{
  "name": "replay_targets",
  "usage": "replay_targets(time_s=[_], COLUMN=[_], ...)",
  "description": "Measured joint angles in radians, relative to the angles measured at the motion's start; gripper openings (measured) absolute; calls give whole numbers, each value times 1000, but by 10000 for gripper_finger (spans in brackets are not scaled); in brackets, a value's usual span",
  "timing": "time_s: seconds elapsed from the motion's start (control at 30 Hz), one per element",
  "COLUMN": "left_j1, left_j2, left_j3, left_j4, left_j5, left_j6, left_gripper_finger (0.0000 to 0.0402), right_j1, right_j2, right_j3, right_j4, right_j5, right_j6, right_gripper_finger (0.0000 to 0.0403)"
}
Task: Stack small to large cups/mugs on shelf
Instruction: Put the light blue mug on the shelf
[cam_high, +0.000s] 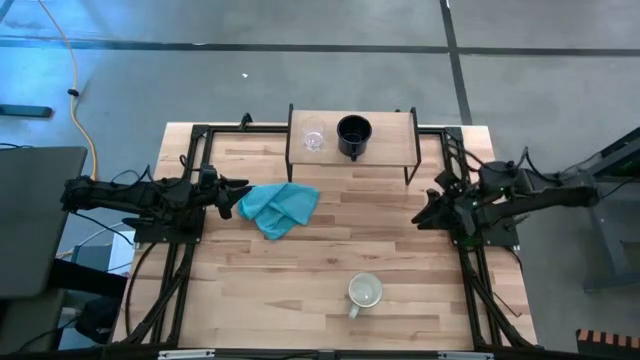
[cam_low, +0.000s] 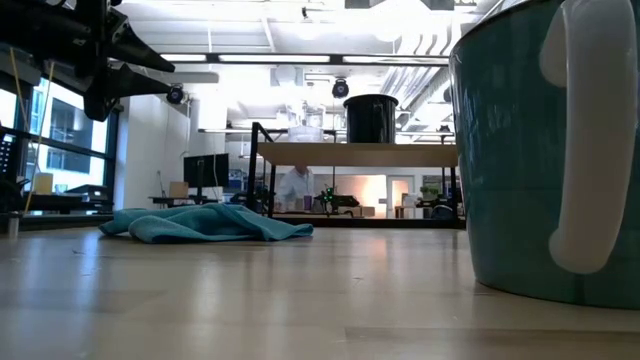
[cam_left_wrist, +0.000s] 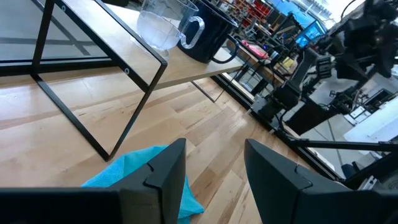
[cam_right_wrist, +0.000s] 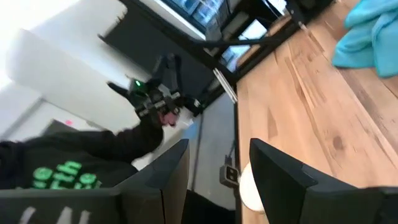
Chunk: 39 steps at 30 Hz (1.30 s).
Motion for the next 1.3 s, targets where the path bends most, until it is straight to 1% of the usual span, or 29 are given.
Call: replay_targets(time_s=[0.2, 0.3, 0.4, 0.63, 0.73, 1.0, 1.17, 1.3], left_j1=[0, 0, 0, 0, 0, 0, 0, 0], left_j2=[0, 0, 0, 0, 0, 0, 0, 0], left_j3=[0, 0, 0, 0, 0, 0, 0, 0], left_j4=[-1, -1, -1, -2, -2, -2, -2, -2], left_j5=[0, 0, 0, 0, 0, 4, 19, 20], left_j6=[0, 1, 1, 3, 3, 3, 3, 3], left_gripper_finger=[152, 152, 152, 152, 152, 152, 152, 152], right_j1=[138, 198, 258, 394, 444, 541, 578, 597], right_j2=[132, 194, 257, 408, 462, 581, 648, 706], right_j3=[134, 198, 263, 427, 475, 521, 521, 521], right_j4=[-142, -178, -226, -428, -463, -480, -481, -458], right_j5=[130, 179, 229, 351, 388, 437, 451, 494], right_j6=[-33, -25, -3, 79, 116, 236, 307, 324], right_gripper_finger=[161, 161, 161, 161, 161, 161, 161, 161])
